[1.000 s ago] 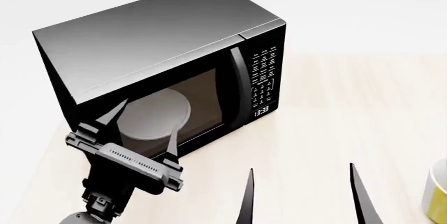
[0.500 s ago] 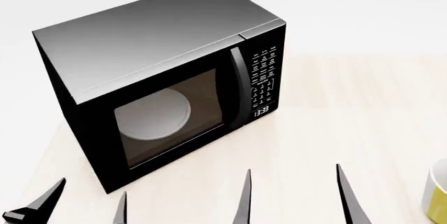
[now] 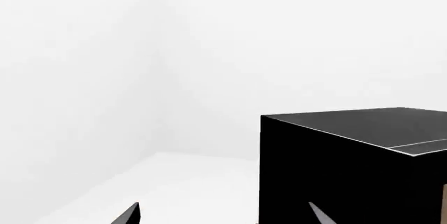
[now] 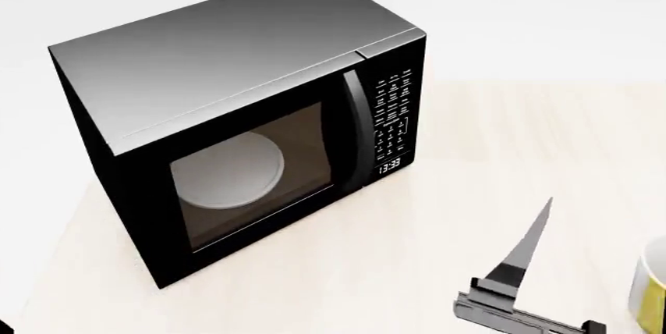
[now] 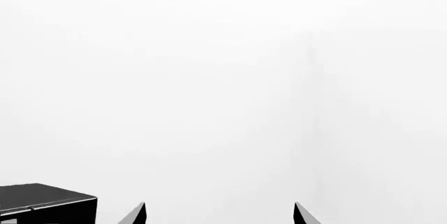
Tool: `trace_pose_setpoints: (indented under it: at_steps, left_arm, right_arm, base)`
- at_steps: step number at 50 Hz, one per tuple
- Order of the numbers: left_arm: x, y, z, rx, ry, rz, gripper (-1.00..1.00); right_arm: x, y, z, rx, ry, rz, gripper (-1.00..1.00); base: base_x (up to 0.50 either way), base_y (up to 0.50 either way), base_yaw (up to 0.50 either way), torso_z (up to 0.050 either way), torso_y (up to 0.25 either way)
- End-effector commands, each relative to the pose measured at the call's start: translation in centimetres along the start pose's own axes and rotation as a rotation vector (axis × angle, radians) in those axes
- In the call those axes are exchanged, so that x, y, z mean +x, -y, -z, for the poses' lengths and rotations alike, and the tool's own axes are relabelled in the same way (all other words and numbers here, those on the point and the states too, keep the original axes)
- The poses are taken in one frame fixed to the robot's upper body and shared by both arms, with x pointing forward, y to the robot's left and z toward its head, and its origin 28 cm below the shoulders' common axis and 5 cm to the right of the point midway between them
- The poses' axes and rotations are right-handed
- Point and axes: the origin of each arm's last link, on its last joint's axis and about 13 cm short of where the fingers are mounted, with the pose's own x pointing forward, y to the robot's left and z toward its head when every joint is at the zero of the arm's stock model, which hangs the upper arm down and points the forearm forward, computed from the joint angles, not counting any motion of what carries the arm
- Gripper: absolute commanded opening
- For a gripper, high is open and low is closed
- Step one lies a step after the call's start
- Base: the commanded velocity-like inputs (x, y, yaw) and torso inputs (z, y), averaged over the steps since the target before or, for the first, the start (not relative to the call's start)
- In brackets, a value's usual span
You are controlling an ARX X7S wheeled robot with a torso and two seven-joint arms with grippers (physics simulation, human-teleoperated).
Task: Close the microwave.
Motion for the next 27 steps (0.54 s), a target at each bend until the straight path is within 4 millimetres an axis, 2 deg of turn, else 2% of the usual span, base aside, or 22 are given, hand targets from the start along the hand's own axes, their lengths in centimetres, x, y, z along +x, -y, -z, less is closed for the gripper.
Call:
trace_pose_setpoints:
  at_steps: [1,5,7,12,13,14,15,16,17,18,19,20,21,22,23,24,25,26,27]
  left_arm:
    - [1.0,-4.2,-3.0,0.038,0.136,-0.289,1.00]
    - [1.1,-5.9,-4.9,0.034,0.240,-0.477,1.00]
    - [0.8,-6.3,-5.6,0.022,0.288,-0.529,1.00]
    - [0.4,-6.6,-5.9,0.005,0.336,-0.620,1.00]
    - [0.5,-6.1,-5.6,0.001,0.322,-0.615,1.00]
    - [0.6,-5.3,-5.2,0.012,0.310,-0.565,1.00]
    - [0.7,-4.2,-4.6,-0.009,0.297,-0.516,1.00]
    - [0.9,-2.7,-3.3,-0.056,0.214,-0.433,1.00]
    - [1.3,-1.5,-2.4,-0.096,0.125,-0.374,1.00]
    - [2.2,0.0,-1.9,-0.156,0.073,-0.208,1.00]
    - [2.9,0.9,-1.7,-0.070,0.006,-0.144,1.00]
    - [4.5,2.7,-2.1,0.040,-0.052,0.069,1.00]
    - [5.5,3.9,-3.0,0.030,-0.018,0.179,1.00]
    - [6.5,4.9,-4.2,0.100,0.015,0.267,1.00]
    - [8.8,6.3,-5.4,0.193,0.023,0.325,1.00]
    - [11.0,7.4,-6.4,0.168,0.043,0.384,1.00]
    - [13.5,9.3,-6.8,0.312,0.067,0.487,1.00]
    - [16.0,11.2,-8.1,0.383,0.132,0.518,1.00]
    - [17.8,15.1,-10.9,0.412,0.289,0.686,1.00]
  right_arm:
    - [3.1,3.8,-1.5,-0.089,0.057,0.410,1.00]
    - [3.8,4.8,-3.2,-0.126,0.167,0.530,1.00]
    - [3.9,5.0,-3.4,-0.134,0.173,0.557,1.00]
    - [3.9,5.2,-3.4,-0.170,0.156,0.615,1.00]
    - [4.0,4.7,-3.4,-0.181,0.175,0.568,1.00]
    - [4.3,3.8,-3.0,-0.180,0.109,0.488,1.00]
    - [4.4,2.4,-2.0,-0.211,0.011,0.375,1.00]
    - [4.0,0.9,-0.5,-0.236,-0.119,0.254,1.00]
    - [3.8,-0.5,0.8,-0.235,-0.247,0.238,1.00]
    - [4.1,-1.9,1.3,-0.130,-0.289,0.053,1.00]
    - [4.7,-2.5,1.0,-0.139,-0.260,0.017,1.00]
    - [6.7,-3.4,0.2,-0.208,-0.215,-0.128,1.00]
    - [8.2,-4.3,-0.7,-0.167,-0.098,-0.336,1.00]
    - [9.8,-4.7,-1.1,-0.313,-0.064,-0.358,1.00]
    - [13.0,-5.5,-2.1,-0.312,-0.027,-0.287,1.00]
    - [15.4,-6.4,-2.5,-0.272,-0.025,-0.372,1.00]
    - [18.0,-8.8,-4.2,-0.336,0.085,-0.459,1.00]
    - [20.4,-11.6,-7.0,-0.383,0.279,-0.487,1.00]
    - [21.6,-15.4,-10.6,-0.424,0.501,-0.544,1.00]
  base:
    - [0.00,0.00,0.00,0.000,0.000]
    - [0.00,0.00,0.00,0.000,0.000]
    - [0.00,0.00,0.00,0.000,0.000]
    - [0.00,0.00,0.00,0.000,0.000]
    - [0.00,0.00,0.00,0.000,0.000]
    - [0.00,0.00,0.00,0.000,0.000]
    - [0.00,0.00,0.00,0.000,0.000]
    - [0.00,0.00,0.00,0.000,0.000]
    - [0.00,0.00,0.00,0.000,0.000]
    - [0.00,0.00,0.00,0.000,0.000]
    - [0.00,0.00,0.00,0.000,0.000]
    - [0.00,0.00,0.00,0.000,0.000]
    - [0.00,0.00,0.00,0.000,0.000]
    - [0.00,0.00,0.00,0.000,0.000]
    - [0.00,0.00,0.00,0.000,0.000]
    - [0.00,0.00,0.00,0.000,0.000]
    - [0.00,0.00,0.00,0.000,0.000]
    - [0.00,0.00,0.00,0.000,0.000]
    - [0.00,0.00,0.00,0.000,0.000]
